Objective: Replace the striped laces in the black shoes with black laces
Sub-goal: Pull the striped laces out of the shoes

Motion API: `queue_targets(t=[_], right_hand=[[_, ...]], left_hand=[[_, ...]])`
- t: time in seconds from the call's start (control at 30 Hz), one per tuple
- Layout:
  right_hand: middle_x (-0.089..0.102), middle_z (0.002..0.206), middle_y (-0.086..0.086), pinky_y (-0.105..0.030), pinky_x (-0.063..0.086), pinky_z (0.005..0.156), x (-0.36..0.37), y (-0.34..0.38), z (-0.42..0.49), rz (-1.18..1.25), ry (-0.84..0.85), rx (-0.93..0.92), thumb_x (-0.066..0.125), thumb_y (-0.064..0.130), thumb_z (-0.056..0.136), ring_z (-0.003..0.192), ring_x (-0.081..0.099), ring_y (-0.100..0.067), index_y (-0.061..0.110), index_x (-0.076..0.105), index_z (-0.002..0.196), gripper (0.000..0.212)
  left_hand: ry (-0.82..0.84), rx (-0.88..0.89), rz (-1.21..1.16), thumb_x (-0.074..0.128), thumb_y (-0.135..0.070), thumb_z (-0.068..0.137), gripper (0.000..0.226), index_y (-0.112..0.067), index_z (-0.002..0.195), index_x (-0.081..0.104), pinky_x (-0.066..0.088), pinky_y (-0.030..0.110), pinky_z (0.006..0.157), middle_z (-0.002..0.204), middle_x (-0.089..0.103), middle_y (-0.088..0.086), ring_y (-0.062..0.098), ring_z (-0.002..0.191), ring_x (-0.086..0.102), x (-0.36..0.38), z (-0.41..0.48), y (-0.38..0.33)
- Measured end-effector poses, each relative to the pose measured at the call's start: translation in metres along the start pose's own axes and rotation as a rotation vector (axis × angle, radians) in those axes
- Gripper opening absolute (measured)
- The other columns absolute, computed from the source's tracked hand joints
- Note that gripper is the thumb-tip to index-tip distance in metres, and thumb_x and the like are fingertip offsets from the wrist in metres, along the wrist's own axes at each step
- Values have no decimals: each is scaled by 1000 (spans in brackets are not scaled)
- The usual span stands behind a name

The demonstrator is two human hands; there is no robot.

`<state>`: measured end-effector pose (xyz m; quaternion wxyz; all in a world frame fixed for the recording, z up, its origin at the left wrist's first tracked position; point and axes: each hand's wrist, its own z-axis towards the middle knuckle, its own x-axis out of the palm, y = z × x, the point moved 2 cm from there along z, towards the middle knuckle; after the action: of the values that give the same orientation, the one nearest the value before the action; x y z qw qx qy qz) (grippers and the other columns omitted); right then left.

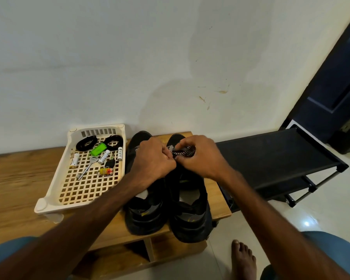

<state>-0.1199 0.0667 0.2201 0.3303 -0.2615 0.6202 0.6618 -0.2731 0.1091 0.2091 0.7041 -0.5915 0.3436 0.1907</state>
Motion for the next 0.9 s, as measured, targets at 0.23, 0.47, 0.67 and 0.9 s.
queue_targets(t=[0.23, 0.47, 0.67, 0.9], right_hand=[[71, 124, -7, -42, 55, 97, 11, 12, 5, -409, -17, -30, 75, 22, 91, 114, 65, -25, 18, 81, 107, 17], [72, 97, 5, -20, 43, 64, -35, -10, 7, -208, -224, 133, 74, 15, 91, 90, 69, -14, 21, 79, 83, 11], [51, 142, -1, -27, 37, 104, -26, -8, 1, -163, -95, 40, 83, 32, 83, 132, 46, -13, 26, 72, 113, 33], [48, 154, -7, -46, 39, 113, 10, 13, 3, -475, 48, -31, 74, 24, 92, 141, 41, -26, 15, 78, 114, 23]], left_hand=[[35, -6, -76, 77, -12, 78, 10, -19, 72, 75, 55, 22, 42, 59, 71, -2, 11, 41, 66, 3, -3, 0], [29, -23, -81, 73, -8, 78, 10, -17, 73, 76, 57, 26, 43, 66, 73, 1, 13, 42, 67, 4, -2, 0], [14, -3, -73, 71, -9, 77, 14, -21, 70, 75, 57, 26, 43, 59, 71, -2, 11, 41, 66, 4, -1, 2], [25, -4, -66, 81, -16, 79, 15, -23, 70, 73, 51, 17, 41, 59, 70, -3, 8, 40, 65, 6, 0, 3]])
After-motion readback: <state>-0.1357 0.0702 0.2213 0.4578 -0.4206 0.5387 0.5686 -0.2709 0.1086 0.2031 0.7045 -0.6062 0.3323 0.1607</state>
